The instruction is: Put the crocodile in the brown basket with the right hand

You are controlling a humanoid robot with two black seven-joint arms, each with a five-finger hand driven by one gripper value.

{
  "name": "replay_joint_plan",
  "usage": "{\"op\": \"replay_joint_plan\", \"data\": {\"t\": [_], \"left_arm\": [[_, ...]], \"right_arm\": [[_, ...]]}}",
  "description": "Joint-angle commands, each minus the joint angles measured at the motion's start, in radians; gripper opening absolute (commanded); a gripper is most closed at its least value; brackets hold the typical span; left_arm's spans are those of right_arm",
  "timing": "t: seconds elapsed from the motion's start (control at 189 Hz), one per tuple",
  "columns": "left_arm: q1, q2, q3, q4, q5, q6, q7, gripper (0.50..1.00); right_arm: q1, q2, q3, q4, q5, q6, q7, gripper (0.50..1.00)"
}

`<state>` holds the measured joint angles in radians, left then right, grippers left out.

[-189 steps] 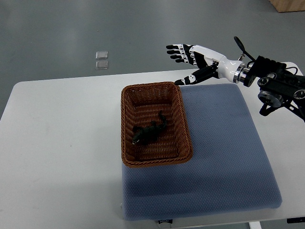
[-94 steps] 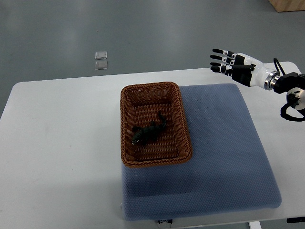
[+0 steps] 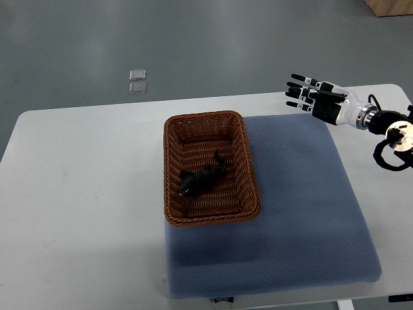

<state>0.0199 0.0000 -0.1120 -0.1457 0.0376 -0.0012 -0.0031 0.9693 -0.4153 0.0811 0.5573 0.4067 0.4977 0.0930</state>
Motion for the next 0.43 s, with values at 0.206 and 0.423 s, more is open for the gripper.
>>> {"op": "replay_joint_plan", "data": {"t": [0.206,0.423], "left_arm": [[0.000,0.000,0.000,0.000,-0.001,0.001,0.000,1.000],[0.000,0.000,0.000,0.000,0.001,0.000,0.000,1.000]], "right_arm": [[-0.015,0.013,0.006,-0.034,-0.012,-0.002,0.014,0.934],[-0.015,0.015,0.003,-0.033,-0.016,-0.001,0.016,0.934]]}}
